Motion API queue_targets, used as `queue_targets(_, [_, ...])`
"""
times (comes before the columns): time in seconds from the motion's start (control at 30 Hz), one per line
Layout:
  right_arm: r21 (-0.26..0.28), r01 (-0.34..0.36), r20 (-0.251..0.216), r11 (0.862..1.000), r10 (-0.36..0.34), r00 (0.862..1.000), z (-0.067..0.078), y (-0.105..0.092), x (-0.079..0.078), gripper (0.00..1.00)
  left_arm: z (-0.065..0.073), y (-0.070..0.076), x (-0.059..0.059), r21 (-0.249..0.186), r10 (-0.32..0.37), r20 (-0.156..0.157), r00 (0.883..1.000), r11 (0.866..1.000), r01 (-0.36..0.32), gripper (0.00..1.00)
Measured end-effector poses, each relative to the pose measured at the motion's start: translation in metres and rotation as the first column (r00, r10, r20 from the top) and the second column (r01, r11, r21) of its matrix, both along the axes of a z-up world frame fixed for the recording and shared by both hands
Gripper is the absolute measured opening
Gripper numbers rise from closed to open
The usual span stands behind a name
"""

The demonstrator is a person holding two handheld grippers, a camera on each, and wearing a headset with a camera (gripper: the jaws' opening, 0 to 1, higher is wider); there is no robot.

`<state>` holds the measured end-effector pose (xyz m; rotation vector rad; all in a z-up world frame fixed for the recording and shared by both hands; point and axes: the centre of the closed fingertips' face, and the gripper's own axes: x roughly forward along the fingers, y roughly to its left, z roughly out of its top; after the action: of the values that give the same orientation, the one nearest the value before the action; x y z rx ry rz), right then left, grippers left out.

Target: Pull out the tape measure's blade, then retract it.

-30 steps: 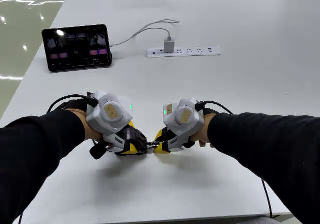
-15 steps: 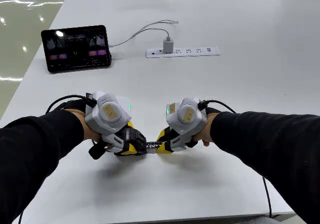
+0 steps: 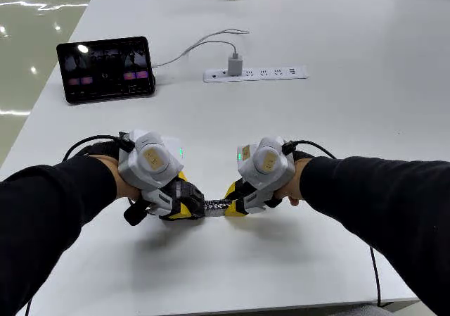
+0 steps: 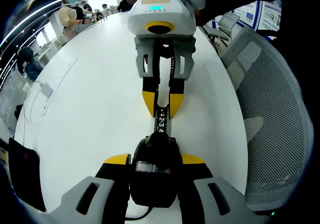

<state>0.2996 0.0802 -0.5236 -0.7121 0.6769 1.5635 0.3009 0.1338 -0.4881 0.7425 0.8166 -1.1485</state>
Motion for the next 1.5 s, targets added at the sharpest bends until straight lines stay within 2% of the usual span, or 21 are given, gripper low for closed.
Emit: queue_targets(1.5, [-0.021,0.013,0.008,1.000,-0.013,1.000,0.002,-0.029,0.006,0.10,0.001,0.000,0.000,-0.001,0.007,0.006,1.000,1.000,-0.007,0.31])
